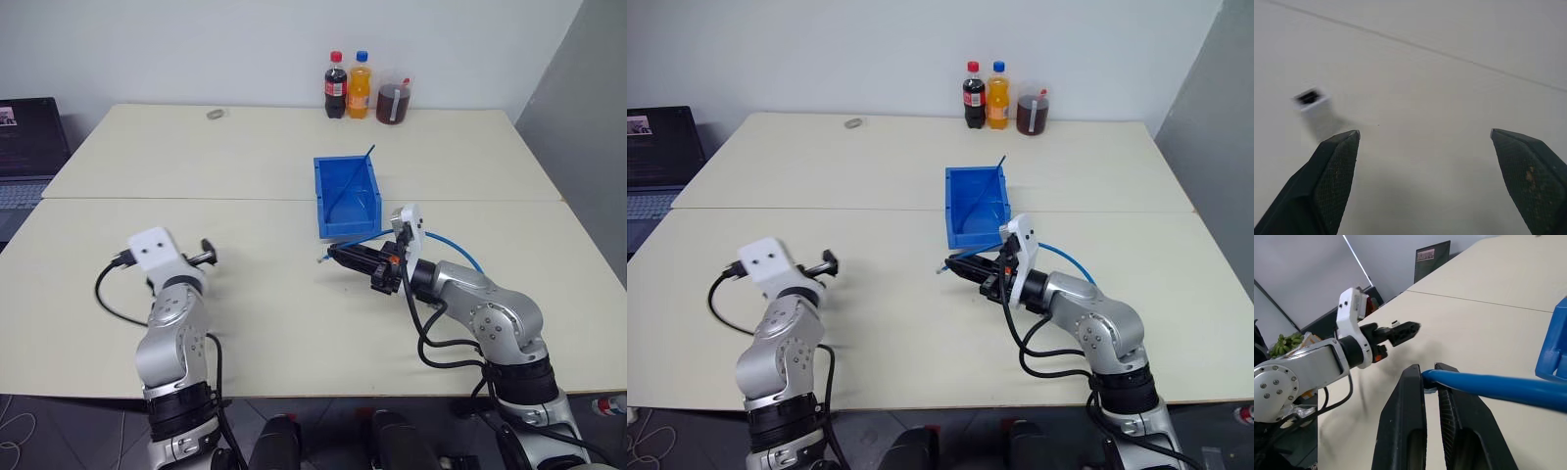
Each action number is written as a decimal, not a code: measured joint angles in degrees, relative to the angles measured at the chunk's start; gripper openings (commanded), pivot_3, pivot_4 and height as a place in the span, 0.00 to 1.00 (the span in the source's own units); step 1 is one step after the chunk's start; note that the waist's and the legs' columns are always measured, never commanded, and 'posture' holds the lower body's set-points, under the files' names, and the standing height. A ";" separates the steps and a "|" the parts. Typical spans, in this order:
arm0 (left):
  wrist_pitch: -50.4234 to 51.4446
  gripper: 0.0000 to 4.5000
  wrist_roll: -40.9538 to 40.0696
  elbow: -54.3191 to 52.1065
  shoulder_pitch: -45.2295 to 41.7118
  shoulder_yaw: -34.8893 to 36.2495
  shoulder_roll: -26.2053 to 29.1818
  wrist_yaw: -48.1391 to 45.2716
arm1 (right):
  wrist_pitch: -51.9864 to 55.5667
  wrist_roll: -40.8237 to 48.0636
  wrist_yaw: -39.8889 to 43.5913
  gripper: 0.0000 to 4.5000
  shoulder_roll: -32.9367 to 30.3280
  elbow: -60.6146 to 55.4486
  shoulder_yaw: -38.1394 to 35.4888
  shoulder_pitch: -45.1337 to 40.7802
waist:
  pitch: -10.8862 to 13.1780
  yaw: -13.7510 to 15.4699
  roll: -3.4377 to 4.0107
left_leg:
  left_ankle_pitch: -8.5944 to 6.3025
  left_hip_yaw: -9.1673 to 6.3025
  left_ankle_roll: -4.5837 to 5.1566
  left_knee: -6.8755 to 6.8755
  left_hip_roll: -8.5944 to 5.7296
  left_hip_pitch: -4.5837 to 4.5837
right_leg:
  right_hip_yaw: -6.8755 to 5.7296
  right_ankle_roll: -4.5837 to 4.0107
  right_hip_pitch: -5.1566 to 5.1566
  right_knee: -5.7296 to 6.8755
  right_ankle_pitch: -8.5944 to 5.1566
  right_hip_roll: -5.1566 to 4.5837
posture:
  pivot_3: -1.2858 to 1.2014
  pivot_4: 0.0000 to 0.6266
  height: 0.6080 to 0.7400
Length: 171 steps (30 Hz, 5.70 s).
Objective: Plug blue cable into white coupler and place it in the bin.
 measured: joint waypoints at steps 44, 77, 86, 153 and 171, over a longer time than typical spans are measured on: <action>-15.70 0.47 1.15 36.67 -18.17 4.00 7.86 11.54 | 0.61 0.07 0.32 0.02 -1.59 -0.68 -0.84 0.52 | -0.02 0.09 -0.06 | 0.01 -0.01 -0.03 0.02 -0.14 -0.02 | -0.01 0.02 0.01 -0.03 0.05 -0.11 | 0.52 0.24 1.00; -13.14 0.22 -7.45 17.71 -7.65 -32.73 32.16 -66.21 | -2.10 -4.19 0.60 0.02 -10.56 -8.80 0.20 9.42 | -0.01 -0.26 -0.04 | 0.00 -0.01 -0.04 -0.15 -0.30 0.01 | 0.03 0.01 -0.04 -0.05 -0.04 -0.23 | 0.52 0.24 1.00; -28.66 0.22 0.14 24.69 -13.29 -43.35 36.20 -87.27 | -5.69 -7.53 1.68 0.02 -11.98 -10.07 2.28 11.19 | 0.00 -0.13 -0.04 | 0.00 0.03 -0.02 -0.13 -0.30 -0.03 | 0.05 0.23 -0.04 -0.07 -0.18 -0.22 | 0.52 0.24 1.00; -39.39 0.21 4.64 33.13 -16.64 -44.83 33.27 -99.93 | -24.87 -39.89 25.68 0.02 -4.00 14.37 30.47 -16.51 | -0.25 -0.21 0.22 | -0.01 0.02 0.00 -0.06 -0.29 0.29 | 0.07 0.14 0.20 0.07 -0.15 -0.22 | 0.52 0.24 1.00; -38.87 0.21 6.18 33.76 -15.83 -44.67 33.25 -99.44 | -25.30 -42.20 26.50 0.02 0.75 20.96 30.65 -17.52 | -1.61 -1.00 0.55 | -0.02 0.01 0.02 -0.10 -0.26 0.50 | 0.08 0.15 0.33 0.10 -0.21 -0.15 | 0.52 0.24 1.00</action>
